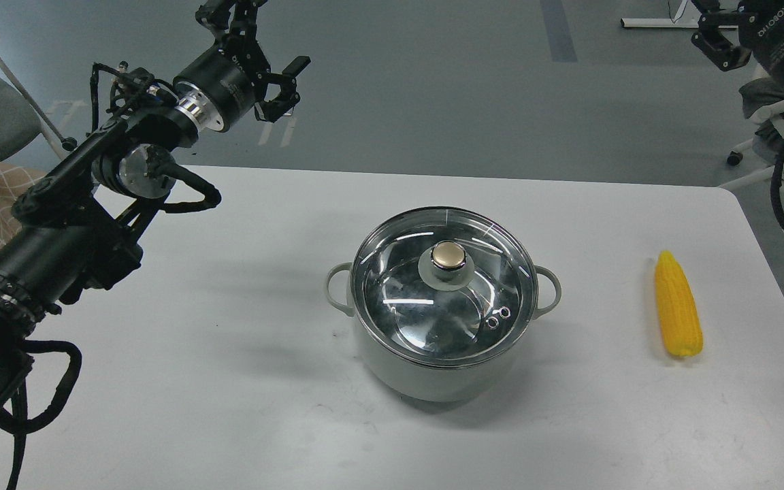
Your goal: Open pot and put corn in
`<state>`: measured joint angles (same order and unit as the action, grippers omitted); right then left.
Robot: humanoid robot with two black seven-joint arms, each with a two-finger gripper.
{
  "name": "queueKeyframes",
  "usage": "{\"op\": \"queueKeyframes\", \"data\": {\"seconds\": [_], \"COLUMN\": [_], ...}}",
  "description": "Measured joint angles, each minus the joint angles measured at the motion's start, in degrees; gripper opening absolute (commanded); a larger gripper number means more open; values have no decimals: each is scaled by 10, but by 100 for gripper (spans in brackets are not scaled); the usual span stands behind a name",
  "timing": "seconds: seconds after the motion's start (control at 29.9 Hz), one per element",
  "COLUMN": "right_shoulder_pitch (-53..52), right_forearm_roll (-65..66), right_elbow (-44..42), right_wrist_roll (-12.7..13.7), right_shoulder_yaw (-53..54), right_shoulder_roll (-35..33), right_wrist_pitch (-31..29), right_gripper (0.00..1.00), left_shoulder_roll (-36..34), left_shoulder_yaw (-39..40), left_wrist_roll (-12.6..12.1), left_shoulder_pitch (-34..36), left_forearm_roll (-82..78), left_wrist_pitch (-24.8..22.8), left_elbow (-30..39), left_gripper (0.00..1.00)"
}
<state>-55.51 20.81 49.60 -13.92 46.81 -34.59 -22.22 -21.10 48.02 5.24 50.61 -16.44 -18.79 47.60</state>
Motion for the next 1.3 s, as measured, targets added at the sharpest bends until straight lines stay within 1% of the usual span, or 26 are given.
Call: {"op": "queueKeyframes", "data": {"seconds": [0.27, 0.37, 0.47, 0.57, 0.64, 0.94, 1.04, 1.14, 1.3], "right_shoulder_pitch": [5, 7, 8, 8, 9, 18, 22, 34, 54], "right_forearm_roll": [0, 0, 2, 2, 2, 0, 0, -1, -4], "right_elbow": [-2, -4, -4, -5, -5, -11, -10, -9, -5], "right_wrist_roll": [-1, -1, -1, -1, -1, -5, -7, -7, -6], "right_shoulder_yaw": [0, 0, 0, 1, 2, 5, 10, 16, 24], "right_shoulder_roll": [0, 3, 11, 11, 8, 7, 7, 7, 0], "right_wrist_pitch": [-1, -2, -2, -2, -2, -1, -1, -1, -2], "right_gripper": [100, 100, 100, 100, 100, 100, 100, 100, 100], "left_shoulder_roll": [2, 3, 6, 8, 13, 36, 37, 38, 38], "left_shoulder_yaw": [3, 20, 35, 39, 39, 32, 31, 32, 33], "left_wrist_roll": [-2, -1, 10, 34, 43, 49, 51, 55, 58], "left_shoulder_pitch": [0, 1, 0, -1, -3, -18, -20, -23, -33], "left_forearm_roll": [6, 28, 40, 43, 45, 40, 13, -21, -33], "left_wrist_pitch": [0, 3, 12, 25, 30, 32, 34, 34, 36], "left_elbow": [-3, -8, -11, -11, -10, -9, -7, 4, 30], "left_gripper": [98, 98, 98, 98, 98, 98, 98, 98, 98]}}
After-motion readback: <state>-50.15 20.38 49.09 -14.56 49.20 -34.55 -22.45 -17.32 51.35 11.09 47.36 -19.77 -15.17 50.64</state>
